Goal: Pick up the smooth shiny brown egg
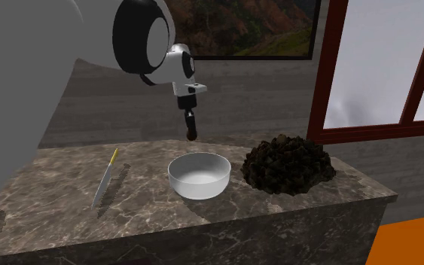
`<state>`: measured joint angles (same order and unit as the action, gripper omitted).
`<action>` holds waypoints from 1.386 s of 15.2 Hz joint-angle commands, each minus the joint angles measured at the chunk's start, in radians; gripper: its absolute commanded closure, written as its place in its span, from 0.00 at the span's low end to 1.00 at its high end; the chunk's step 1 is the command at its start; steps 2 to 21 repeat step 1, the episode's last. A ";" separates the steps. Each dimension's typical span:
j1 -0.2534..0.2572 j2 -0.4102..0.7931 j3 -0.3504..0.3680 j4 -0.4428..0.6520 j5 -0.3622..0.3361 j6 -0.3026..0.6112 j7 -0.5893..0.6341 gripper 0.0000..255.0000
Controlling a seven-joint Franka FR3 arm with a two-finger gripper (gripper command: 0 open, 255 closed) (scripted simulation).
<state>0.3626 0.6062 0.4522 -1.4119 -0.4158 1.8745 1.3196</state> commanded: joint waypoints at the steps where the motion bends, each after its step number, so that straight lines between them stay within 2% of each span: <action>1: 0.000 -0.002 0.001 0.004 0.002 -0.007 -0.002 1.00; 21: 0.000 -0.002 0.001 0.004 0.002 -0.007 -0.002 1.00</action>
